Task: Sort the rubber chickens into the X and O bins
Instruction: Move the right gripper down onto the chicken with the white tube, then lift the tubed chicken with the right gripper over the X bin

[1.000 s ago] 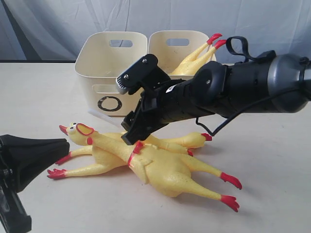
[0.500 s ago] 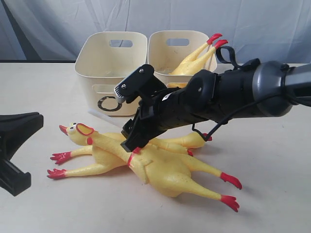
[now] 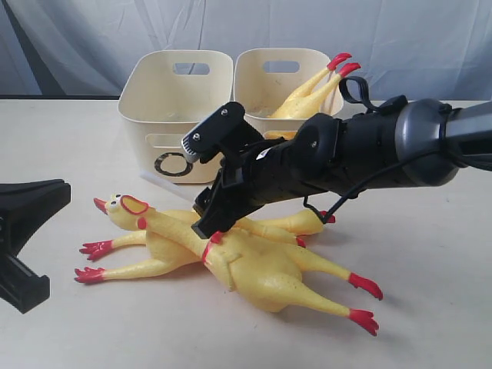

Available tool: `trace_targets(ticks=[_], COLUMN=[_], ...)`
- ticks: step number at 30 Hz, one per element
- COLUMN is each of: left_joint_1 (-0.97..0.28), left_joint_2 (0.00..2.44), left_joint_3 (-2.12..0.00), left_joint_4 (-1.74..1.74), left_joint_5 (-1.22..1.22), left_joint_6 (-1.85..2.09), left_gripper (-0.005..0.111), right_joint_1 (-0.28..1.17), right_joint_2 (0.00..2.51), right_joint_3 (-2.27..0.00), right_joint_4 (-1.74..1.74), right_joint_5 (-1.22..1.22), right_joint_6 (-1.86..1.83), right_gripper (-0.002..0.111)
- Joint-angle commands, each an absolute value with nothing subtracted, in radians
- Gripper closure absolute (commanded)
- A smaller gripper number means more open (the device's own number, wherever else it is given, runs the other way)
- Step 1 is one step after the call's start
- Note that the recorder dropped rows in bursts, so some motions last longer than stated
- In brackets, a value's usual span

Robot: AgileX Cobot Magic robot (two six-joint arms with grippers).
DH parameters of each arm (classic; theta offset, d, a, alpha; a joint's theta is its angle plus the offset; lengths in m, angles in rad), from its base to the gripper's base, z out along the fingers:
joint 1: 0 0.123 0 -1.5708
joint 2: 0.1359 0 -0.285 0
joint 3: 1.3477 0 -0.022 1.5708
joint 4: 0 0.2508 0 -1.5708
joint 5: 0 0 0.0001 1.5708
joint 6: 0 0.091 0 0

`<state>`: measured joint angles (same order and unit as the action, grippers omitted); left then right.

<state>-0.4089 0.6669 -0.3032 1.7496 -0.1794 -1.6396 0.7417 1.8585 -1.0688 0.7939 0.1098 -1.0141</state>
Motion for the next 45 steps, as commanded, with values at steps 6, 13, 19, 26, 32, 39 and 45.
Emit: trace_targets(ticks=[6, 13, 19, 26, 32, 39, 45], left_joint_1=[-0.410, -0.410, -0.410, -0.410, -0.410, -0.410, -0.410], left_joint_2=[0.658, 0.658, 0.658, 0.658, 0.658, 0.658, 0.658], left_joint_3=[-0.300, -0.300, -0.300, -0.300, -0.300, -0.300, -0.300], left_joint_4=[1.744, 1.744, 1.744, 1.744, 1.744, 1.744, 1.744], left_joint_5=[-0.184, -0.184, -0.184, -0.184, -0.184, -0.184, -0.184], left_joint_6=[-1.649, -1.649, -1.649, -1.649, -1.649, -1.649, -1.649], left_gripper=[0.107, 0.107, 0.107, 0.107, 0.107, 0.107, 0.107], right_joint_1=[0.741, 0.741, 0.741, 0.741, 0.741, 0.741, 0.741], right_joint_2=[1.860, 1.905, 1.910, 1.900, 1.802, 1.668, 1.605], right_joint_3=[-1.072, -1.072, -1.072, -1.072, -1.072, -1.072, -1.072], right_joint_4=[0.806, 0.823, 0.823, 0.843, 0.845, 0.845, 0.847], right_joint_5=[0.106, 0.124, 0.124, 0.132, 0.167, 0.170, 0.034], right_joint_6=[-1.018, -1.016, -1.016, -1.016, -1.016, -1.018, -1.018], right_gripper=[0.042, 0.042, 0.064, 0.109, 0.109, 0.109, 0.109])
